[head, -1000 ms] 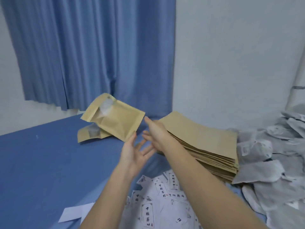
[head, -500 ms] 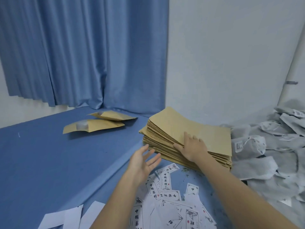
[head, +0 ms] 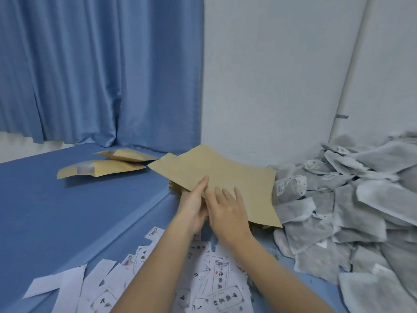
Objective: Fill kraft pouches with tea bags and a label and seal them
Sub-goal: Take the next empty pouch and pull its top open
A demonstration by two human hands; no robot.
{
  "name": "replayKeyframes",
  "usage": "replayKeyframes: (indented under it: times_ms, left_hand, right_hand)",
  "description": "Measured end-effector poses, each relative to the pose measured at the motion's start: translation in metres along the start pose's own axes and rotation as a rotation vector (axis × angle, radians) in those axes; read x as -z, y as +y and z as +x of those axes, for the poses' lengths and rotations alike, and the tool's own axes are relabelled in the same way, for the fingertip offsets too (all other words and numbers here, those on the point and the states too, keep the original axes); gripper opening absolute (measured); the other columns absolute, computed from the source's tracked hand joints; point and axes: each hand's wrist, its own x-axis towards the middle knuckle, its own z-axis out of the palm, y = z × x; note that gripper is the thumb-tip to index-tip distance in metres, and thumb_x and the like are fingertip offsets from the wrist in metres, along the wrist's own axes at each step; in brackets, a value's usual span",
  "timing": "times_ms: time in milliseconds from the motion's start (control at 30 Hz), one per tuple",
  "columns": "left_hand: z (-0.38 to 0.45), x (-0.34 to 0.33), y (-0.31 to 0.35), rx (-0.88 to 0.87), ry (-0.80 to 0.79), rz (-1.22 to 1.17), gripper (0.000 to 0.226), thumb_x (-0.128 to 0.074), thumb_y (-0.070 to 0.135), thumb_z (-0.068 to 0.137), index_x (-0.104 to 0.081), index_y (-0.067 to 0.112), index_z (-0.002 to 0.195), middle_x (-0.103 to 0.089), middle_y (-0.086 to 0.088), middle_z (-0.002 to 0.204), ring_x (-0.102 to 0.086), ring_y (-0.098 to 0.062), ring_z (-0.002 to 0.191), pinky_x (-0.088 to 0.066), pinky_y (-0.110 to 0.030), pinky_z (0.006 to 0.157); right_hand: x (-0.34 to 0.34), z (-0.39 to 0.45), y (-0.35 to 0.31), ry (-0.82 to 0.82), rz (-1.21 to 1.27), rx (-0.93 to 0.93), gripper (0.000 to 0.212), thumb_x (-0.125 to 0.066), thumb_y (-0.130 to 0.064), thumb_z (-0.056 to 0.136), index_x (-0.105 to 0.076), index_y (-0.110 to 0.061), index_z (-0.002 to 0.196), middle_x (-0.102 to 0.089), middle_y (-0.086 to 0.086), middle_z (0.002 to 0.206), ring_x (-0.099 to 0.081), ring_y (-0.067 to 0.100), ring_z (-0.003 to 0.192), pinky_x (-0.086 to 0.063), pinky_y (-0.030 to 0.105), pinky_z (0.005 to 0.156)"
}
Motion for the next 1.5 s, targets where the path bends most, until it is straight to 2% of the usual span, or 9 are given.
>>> replayKeyframes:
  times_ms: [133,267,400,500,633,867,1100,1267,1500]
  left_hand:
    - [-0.022,-0.014,-0.005,-0.110,0.167,0.141,0.033,-0.045,0.020,0.101,-0.050,-0.002,0.124,-0.062,-0.015,0.119,-0.061,-0.029,0.101,-0.050,-0.038,0.088]
    - [-0.059,-0.030,-0.006,-0.391,0.223,0.373,0.024,-0.041,0.027,0.101,-0.054,0.011,0.115,-0.060,-0.009,0.116,-0.058,-0.026,0.107,-0.046,-0.032,0.092]
    - [-0.092,-0.040,-0.006,-0.789,0.144,0.720,0.039,-0.039,0.013,0.099,-0.046,0.020,0.137,-0.063,-0.004,0.118,-0.060,-0.017,0.100,-0.039,-0.004,0.076]
    - [-0.114,-0.045,-0.009,-1.036,0.036,1.089,0.096,-0.039,-0.015,0.079,-0.013,0.052,0.142,-0.039,0.000,0.148,-0.043,-0.021,0.126,-0.036,-0.021,0.097]
    - [-0.129,-0.041,-0.025,-1.184,0.194,1.568,0.100,-0.042,-0.018,0.079,0.009,0.045,0.138,-0.034,-0.013,0.146,-0.035,-0.034,0.126,-0.030,-0.044,0.105]
    - [-0.132,-0.017,-0.071,-0.849,-0.044,1.994,0.104,-0.051,0.006,0.087,0.032,0.046,0.134,0.001,-0.010,0.157,-0.014,-0.036,0.140,-0.020,-0.044,0.112]
    - [-0.136,-0.019,-0.084,-0.305,-0.568,1.653,0.123,-0.075,0.052,0.057,0.001,0.035,0.151,0.011,0.002,0.158,0.011,-0.015,0.144,-0.010,-0.036,0.114]
    - [-0.134,-0.057,-0.107,-0.376,-0.259,1.037,0.053,-0.057,0.033,0.089,-0.042,0.030,0.140,-0.046,0.010,0.139,-0.044,-0.008,0.120,-0.032,-0.021,0.094]
    - [-0.140,-0.080,-0.130,-0.480,-0.034,1.421,0.042,-0.041,0.040,0.095,-0.051,0.024,0.132,-0.056,-0.004,0.132,-0.050,-0.025,0.122,-0.042,-0.036,0.098]
  right_hand:
    - [0.031,-0.013,0.004,-0.246,0.389,-0.024,0.038,-0.036,-0.018,0.096,-0.049,-0.018,0.131,-0.053,0.006,0.126,-0.046,0.024,0.119,-0.025,0.041,0.108]
    - [0.084,-0.013,0.016,-0.398,1.053,-0.091,0.061,-0.052,-0.019,0.080,-0.041,-0.025,0.140,-0.047,-0.015,0.134,-0.041,0.001,0.120,-0.026,-0.002,0.095]
    - [0.137,-0.020,0.032,-0.367,1.575,-0.396,0.056,-0.061,-0.022,0.080,-0.047,-0.022,0.133,-0.057,0.002,0.130,-0.054,0.017,0.119,-0.043,0.034,0.103]
    - [0.175,-0.025,0.047,-0.227,1.829,-0.539,0.062,-0.044,-0.048,0.082,-0.047,-0.014,0.133,-0.059,0.011,0.123,-0.059,0.023,0.109,-0.047,0.041,0.096]
    - [0.206,-0.039,0.074,-0.035,1.852,-0.759,0.051,-0.042,-0.047,0.091,-0.058,-0.008,0.121,-0.065,0.011,0.116,-0.062,0.026,0.103,-0.050,0.039,0.087]
    - [0.177,-0.090,0.096,-0.052,1.462,-1.027,0.022,-0.055,-0.010,0.091,-0.068,-0.010,0.073,-0.071,0.008,0.079,-0.066,0.017,0.072,-0.053,0.037,0.073]
    - [0.137,-0.128,0.108,-0.116,1.443,-1.172,0.009,-0.058,0.001,0.088,-0.066,0.003,0.091,-0.070,0.010,0.079,-0.068,0.016,0.068,-0.056,0.023,0.057]
    - [0.135,-0.137,0.110,-0.248,1.525,-1.126,0.014,-0.058,-0.007,0.088,-0.069,-0.002,0.094,-0.071,0.011,0.077,-0.067,0.021,0.067,-0.058,0.032,0.060]
    - [0.129,-0.136,0.120,-0.238,1.610,-1.273,0.014,-0.060,-0.008,0.087,-0.061,-0.009,0.074,-0.063,0.003,0.062,-0.063,0.014,0.052,-0.051,0.022,0.046]
